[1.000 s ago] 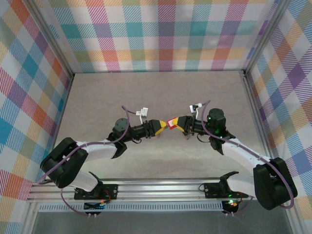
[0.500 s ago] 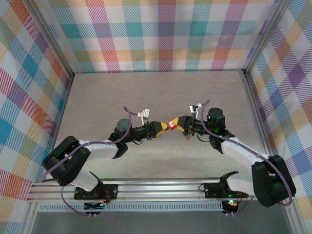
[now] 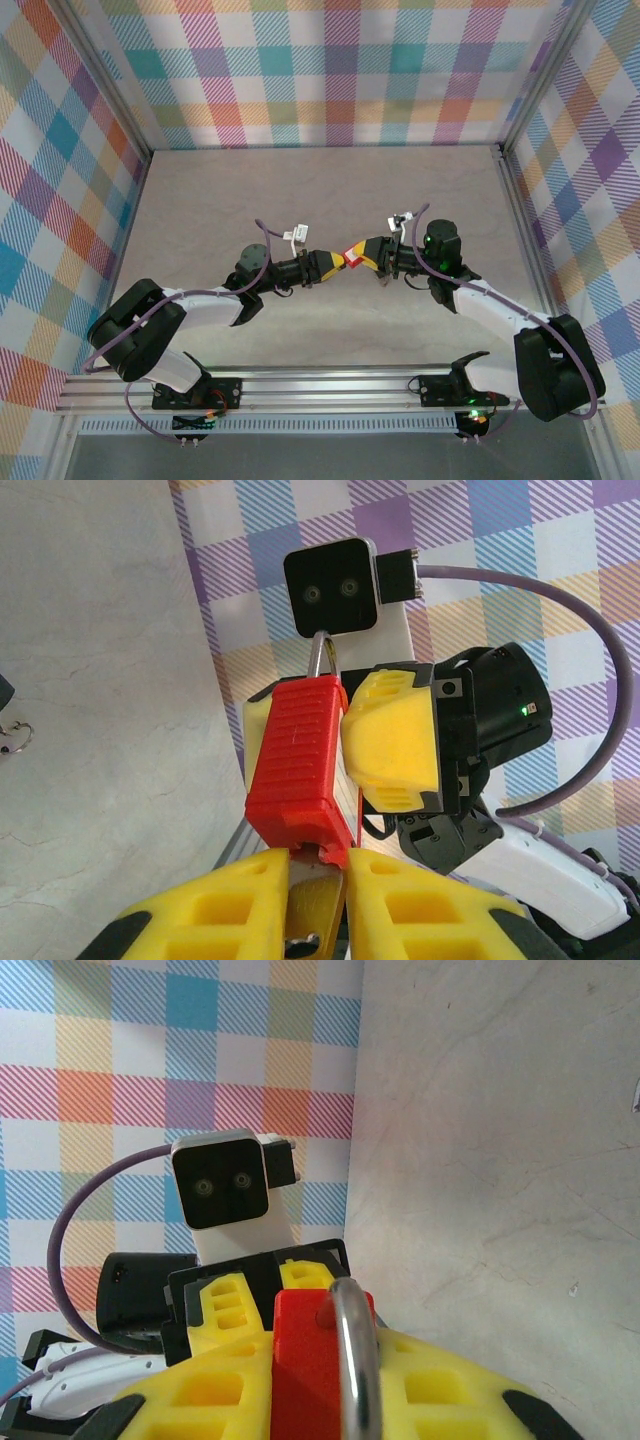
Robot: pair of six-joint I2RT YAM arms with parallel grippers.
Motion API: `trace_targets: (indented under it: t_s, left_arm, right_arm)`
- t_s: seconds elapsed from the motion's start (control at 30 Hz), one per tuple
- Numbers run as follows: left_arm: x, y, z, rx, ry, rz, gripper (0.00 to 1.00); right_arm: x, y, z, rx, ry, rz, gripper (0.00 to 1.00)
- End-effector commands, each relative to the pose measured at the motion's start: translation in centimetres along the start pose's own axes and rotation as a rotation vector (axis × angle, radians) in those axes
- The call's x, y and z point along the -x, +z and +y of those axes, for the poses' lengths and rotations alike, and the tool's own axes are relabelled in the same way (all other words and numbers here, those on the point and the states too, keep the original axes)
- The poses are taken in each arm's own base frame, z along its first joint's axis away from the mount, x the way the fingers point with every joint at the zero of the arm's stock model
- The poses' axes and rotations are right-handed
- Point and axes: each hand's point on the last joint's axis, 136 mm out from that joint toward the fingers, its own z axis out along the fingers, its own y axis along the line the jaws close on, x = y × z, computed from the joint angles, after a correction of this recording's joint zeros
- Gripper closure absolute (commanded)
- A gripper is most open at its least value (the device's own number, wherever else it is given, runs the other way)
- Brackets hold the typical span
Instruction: Lock with the key
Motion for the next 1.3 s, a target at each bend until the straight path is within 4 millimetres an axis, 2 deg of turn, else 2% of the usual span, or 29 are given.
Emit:
trace_targets:
  t_s: [0.0, 0.4, 0.57, 1.0, 1.27]
  left_arm:
    - [-2.6, 0.7, -5.9, -0.198, 0.115, 0.125, 0.82]
    - [-2.8, 0.6, -5.4, -0.178, 0.116, 0.131, 0.86]
    - [-2.8, 0.7, -5.3, -0.184, 0.101, 0.129, 0.89]
    - [-2.0, 0.6, -5.4, -0.213, 0.078, 0.096, 0.88]
    - [0.3, -0.6, -5.4, -0.197, 0.112, -0.014, 0.77]
  right_arm:
    - [1.4, 0.3, 0.5, -0.004, -0.016, -0.047, 1.0]
    - [1.3, 0.0, 1.4, 0.031, -0.046, -0.048, 1.0]
    - [1.2, -0.3, 2.5, 0.071, -0.087, -0.062, 1.0]
    - [1.2, -0.7, 3.2, 0.086, -0.139, -0.082, 1.0]
    - [1.0, -0.7, 3.3, 0.091, -0.149, -0.077, 1.0]
